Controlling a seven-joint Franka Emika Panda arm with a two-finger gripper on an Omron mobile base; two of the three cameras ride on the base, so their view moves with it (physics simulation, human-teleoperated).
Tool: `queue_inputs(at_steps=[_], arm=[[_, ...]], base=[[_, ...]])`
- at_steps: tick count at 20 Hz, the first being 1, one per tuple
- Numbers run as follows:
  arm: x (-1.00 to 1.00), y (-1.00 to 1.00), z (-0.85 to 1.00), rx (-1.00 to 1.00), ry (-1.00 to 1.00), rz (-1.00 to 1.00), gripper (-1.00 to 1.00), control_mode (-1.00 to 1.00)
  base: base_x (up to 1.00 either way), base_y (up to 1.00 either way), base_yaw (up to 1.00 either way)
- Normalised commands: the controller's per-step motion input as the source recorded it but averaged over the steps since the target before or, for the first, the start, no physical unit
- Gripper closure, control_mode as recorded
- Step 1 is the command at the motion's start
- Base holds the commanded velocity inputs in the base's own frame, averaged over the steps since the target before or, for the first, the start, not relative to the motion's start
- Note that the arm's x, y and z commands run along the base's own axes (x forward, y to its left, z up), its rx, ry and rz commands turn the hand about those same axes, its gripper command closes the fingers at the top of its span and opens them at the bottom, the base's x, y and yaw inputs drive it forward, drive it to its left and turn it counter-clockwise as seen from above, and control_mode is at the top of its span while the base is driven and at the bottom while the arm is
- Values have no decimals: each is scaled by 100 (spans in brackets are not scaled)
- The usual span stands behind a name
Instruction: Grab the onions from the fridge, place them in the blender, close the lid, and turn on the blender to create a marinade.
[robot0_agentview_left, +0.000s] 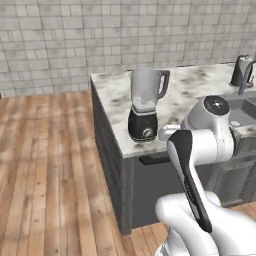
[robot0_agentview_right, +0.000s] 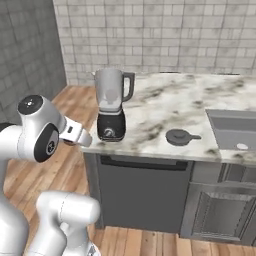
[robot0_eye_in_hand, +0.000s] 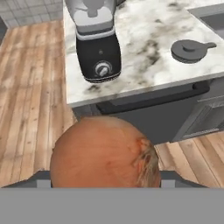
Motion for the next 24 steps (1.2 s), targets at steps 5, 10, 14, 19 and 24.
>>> queue_inputs(at_steps=[5, 10, 14, 19, 24], arm=[[0, 0, 0, 0, 0, 0, 100, 100], [0, 0, 0, 0, 0, 0, 100, 100], [0, 0, 0, 0, 0, 0, 100, 100], [0, 0, 0, 0, 0, 0, 100, 100], [0, 0, 0, 0, 0, 0, 100, 100]], base=[[32, -90, 36], [41, -69, 36], [52, -33, 29], [47, -18, 25], [32, -22, 24]])
